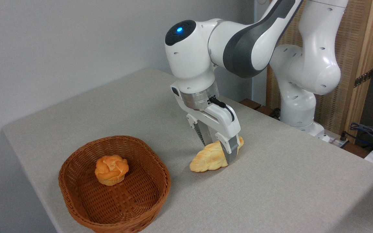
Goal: Put bread into the basket
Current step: 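Close the gripper on the middle of the braided loaf, then lift the braided loaf and carry it over the woven basket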
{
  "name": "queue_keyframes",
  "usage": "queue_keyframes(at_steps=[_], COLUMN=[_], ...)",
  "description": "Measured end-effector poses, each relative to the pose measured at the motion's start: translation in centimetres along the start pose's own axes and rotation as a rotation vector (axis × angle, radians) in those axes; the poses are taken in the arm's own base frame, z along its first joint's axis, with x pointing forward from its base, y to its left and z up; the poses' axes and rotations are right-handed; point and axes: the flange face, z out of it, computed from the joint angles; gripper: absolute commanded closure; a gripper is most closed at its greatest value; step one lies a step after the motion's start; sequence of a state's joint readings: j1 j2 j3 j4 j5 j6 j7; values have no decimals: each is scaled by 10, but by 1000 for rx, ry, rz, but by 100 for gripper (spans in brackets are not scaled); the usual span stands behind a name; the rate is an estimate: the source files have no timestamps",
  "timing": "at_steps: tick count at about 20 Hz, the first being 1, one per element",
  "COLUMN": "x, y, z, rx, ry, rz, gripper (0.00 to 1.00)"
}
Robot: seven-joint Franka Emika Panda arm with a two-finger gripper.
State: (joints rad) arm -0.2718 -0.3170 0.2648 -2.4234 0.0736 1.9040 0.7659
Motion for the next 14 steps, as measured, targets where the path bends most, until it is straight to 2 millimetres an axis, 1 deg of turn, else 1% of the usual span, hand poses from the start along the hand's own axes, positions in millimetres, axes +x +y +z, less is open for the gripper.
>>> queue_keyframes(at_steps=[1,2,3,6,9,11,14], x=[-1,-1,-2,-7,-9,-9,-9], y=[0,0,-1,-6,-8,-8,-8], z=[0,0,0,1,1,1,0], rx=[-2,-3,-4,-11,-13,-13,-12], ry=[-2,-2,-1,5,8,8,9], rz=[-1,-2,-4,-19,-24,-24,-24], gripper=[57,70,70,63,63,58,57])
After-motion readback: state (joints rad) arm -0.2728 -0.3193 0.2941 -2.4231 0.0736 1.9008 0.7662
